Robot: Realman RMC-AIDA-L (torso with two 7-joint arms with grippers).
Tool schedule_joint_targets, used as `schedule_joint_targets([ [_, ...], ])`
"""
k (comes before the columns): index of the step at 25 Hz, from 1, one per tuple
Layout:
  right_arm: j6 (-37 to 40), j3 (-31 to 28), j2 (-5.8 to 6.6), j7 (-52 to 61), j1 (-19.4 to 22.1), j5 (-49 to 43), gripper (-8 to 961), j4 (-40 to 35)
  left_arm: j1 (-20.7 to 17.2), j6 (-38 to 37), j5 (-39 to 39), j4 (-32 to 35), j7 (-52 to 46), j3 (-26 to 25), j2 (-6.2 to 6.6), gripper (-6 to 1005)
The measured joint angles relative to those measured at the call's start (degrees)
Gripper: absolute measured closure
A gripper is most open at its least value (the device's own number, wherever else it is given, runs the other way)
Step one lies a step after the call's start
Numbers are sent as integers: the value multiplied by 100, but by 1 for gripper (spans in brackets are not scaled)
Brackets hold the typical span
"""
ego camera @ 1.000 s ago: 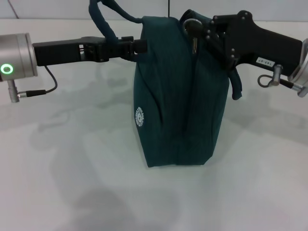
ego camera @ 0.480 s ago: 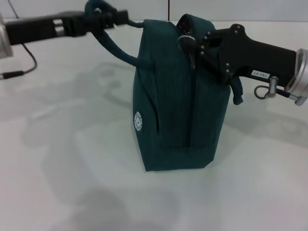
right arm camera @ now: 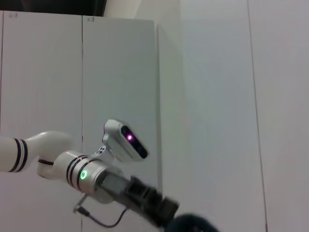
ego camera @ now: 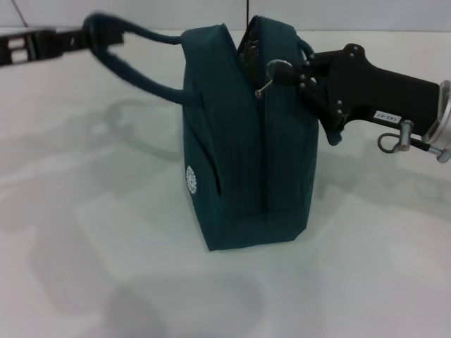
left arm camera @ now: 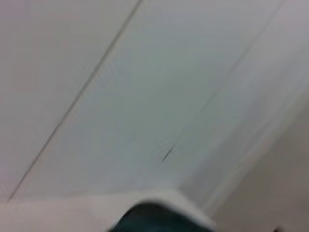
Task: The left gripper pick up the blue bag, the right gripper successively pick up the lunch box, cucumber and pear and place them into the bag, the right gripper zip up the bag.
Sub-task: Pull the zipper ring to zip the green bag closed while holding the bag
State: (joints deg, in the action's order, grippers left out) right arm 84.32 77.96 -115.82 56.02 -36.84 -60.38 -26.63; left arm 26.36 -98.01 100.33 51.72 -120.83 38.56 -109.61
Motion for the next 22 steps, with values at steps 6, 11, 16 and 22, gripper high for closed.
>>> schedule_joint_targets([
  [6,6,0,7,-51,2,2,935,0,-217,-23,804,280,-444,-3,-29,214],
  [11,131,-2,8,-102,2,11,935,-5,-475,-62,821,535,-644,-12,-37,220],
  [16,218,-34,22,-103,-14,33,936,-24,-715,-588,541,529,-411,-56,-205,222],
  [22,114,-119,14,-184,-149,64,936,-85,-1048,-831,302,76,1060,43,-991,224],
])
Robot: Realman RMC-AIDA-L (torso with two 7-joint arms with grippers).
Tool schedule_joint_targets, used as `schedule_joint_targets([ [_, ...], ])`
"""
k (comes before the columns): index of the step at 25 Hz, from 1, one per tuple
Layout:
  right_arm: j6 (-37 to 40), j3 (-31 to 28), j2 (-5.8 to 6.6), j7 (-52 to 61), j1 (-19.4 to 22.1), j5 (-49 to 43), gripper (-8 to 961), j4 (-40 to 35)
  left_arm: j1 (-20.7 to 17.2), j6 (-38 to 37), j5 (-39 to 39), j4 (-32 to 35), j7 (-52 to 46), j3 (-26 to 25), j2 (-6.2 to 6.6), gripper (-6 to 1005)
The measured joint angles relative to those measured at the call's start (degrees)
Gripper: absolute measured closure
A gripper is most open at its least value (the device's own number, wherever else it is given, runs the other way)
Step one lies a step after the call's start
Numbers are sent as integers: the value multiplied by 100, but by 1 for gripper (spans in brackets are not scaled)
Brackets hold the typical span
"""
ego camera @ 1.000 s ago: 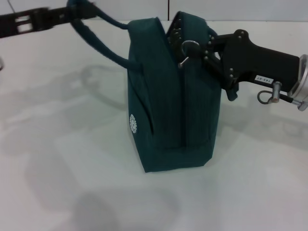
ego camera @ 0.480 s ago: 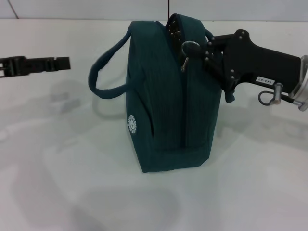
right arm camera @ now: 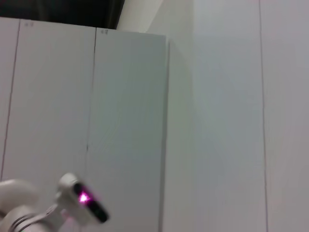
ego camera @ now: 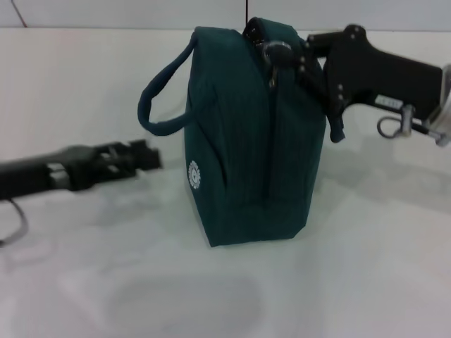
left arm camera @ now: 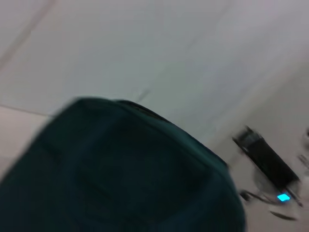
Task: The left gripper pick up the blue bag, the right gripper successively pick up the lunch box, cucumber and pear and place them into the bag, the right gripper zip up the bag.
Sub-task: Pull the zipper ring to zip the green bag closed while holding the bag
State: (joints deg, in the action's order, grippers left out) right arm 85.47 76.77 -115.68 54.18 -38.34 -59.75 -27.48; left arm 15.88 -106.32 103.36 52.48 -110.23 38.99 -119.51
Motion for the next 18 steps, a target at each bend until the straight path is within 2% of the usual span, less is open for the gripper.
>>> schedule_joint_targets([
  [2,-126,-22,-1,-30,-100,4,936,-5,-15,21,-330,-625,834,176,-38,224],
  [5,-351,-24,-2,-41,-232,-9,936,-3,176,115,-706,-1870,2094,247,-4,224],
  [12,-721,103,-32,-188,-359,-56,936,93,291,626,-1198,-3023,3873,219,-77,225],
  [18,-750,103,-34,-206,-351,-28,936,94,315,714,-1479,-3791,5093,236,-110,226],
])
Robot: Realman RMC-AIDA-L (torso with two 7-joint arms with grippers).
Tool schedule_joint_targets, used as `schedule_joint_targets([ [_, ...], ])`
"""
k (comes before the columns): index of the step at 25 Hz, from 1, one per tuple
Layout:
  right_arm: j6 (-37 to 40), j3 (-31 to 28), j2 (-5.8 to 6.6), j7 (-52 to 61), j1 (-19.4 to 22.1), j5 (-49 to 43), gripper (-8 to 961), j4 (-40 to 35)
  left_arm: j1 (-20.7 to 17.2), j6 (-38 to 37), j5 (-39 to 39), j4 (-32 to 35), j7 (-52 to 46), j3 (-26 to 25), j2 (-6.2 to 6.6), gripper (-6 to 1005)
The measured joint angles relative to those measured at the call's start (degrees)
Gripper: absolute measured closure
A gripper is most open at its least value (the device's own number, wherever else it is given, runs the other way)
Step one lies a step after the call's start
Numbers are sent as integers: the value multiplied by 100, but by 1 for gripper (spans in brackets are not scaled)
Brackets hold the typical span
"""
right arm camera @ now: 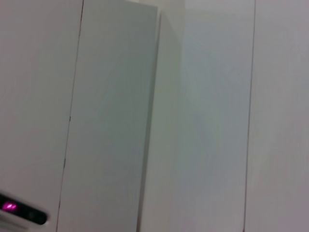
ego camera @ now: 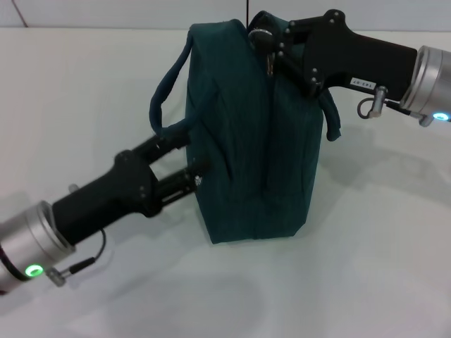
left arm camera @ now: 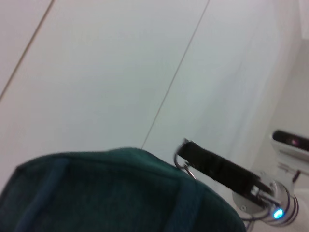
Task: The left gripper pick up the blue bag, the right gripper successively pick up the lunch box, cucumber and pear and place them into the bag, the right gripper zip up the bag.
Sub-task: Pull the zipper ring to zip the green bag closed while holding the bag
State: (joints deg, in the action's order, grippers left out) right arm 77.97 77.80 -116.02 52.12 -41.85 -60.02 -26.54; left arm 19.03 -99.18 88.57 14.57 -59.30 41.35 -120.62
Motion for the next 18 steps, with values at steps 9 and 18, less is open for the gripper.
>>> schedule_joint_targets([
  [9,-132,6,-5,0,-19,5,936,0,68,44,-565,-1065,1500,263,-10,230],
  [18,-159,-16,-9,-17,-6,11,936,0,214,43,-1398,-2085,3105,778,-14,234],
])
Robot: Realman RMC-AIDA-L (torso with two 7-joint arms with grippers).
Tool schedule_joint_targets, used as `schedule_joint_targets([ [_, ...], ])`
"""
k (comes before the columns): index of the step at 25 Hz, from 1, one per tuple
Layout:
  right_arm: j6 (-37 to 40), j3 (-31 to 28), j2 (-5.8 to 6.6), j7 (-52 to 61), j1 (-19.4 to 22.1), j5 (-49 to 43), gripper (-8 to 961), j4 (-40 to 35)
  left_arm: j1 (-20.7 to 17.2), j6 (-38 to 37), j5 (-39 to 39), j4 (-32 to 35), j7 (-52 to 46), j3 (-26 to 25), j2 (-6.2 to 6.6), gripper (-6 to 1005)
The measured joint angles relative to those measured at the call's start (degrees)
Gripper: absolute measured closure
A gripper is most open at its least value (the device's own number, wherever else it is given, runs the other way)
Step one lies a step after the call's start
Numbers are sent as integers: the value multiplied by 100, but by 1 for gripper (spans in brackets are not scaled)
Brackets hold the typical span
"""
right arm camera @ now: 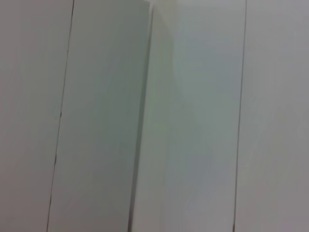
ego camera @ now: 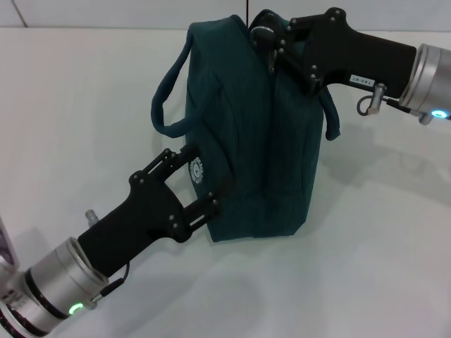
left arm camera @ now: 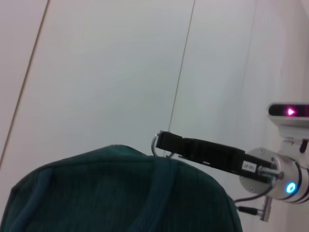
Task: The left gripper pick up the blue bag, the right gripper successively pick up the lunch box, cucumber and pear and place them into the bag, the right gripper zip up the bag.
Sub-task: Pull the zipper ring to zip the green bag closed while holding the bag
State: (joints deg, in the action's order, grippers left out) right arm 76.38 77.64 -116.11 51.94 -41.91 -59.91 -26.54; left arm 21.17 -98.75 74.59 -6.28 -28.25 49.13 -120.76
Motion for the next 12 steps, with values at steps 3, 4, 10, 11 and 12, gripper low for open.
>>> schedule_joint_targets([
  [3,-1,-5,0,-28,15,13,936,0,91,18,-45,-333,476,-15,-1,235],
  [4,-1,-8,0,-32,22,15,936,0,138,33,-55,-475,681,-20,-1,235],
  [10,14,1,-9,-36,55,64,936,0,267,363,-104,-894,1195,-196,-1,237],
  [11,14,1,-9,-36,55,64,936,0,282,421,-119,-930,1222,-233,0,238],
  [12,27,12,-9,-36,60,96,936,11,286,447,-121,-945,1242,-264,0,238],
])
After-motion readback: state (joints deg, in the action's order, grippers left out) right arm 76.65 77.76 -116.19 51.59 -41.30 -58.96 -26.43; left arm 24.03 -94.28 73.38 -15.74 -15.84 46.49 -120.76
